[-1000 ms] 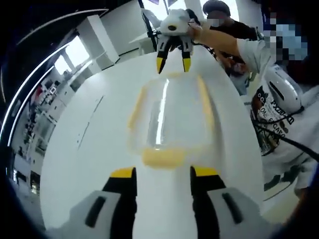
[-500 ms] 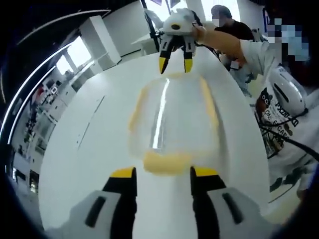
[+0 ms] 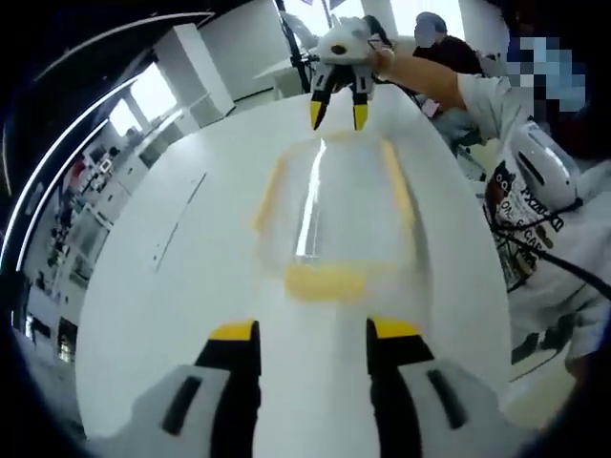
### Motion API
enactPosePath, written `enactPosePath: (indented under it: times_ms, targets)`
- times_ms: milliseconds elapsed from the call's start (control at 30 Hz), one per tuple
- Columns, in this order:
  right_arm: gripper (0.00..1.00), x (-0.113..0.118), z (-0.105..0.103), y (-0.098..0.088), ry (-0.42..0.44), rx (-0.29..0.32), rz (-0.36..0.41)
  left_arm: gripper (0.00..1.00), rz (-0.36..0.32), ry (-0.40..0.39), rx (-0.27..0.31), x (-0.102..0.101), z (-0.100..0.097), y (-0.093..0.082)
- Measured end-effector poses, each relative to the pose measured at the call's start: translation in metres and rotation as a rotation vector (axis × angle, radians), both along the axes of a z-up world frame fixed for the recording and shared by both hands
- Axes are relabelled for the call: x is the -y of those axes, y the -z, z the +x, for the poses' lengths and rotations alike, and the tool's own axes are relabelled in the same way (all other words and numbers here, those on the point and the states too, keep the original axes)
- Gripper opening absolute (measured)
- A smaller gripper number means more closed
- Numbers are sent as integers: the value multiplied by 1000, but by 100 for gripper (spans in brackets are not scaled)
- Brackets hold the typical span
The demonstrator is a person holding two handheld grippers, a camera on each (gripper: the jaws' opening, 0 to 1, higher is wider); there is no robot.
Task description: Snap each plastic latch of the storage box into its locked position after aligning the lid with the box until every specified latch is closed and the lid sits flush.
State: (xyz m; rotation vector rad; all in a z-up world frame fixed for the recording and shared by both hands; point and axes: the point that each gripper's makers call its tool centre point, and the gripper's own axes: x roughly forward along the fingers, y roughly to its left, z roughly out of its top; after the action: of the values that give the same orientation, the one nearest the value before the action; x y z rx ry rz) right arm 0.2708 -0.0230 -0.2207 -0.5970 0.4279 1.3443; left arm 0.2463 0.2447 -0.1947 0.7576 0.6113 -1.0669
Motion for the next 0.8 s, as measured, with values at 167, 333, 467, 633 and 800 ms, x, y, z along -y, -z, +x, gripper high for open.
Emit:
enactPosePath:
  times_ms: [167, 333, 467, 633, 800]
  targets:
    - [27, -1, -1, -9, -20, 14, 29, 37, -71, 46, -7, 27, -12, -24]
    - [22, -6, -8, -13, -45, 4, 52, 26, -11, 109, -13, 58, -8, -26]
    - [16, -5, -16, -13, -61, -3, 80, 13, 69, 177, 7, 91, 3, -26]
    - [9, 3, -17, -8, -23, -19, 87, 6, 156, 203, -35, 119, 11, -20]
    - [2, 12, -24, -3, -8, -65, 105, 1, 218, 227, -93, 136, 10, -14]
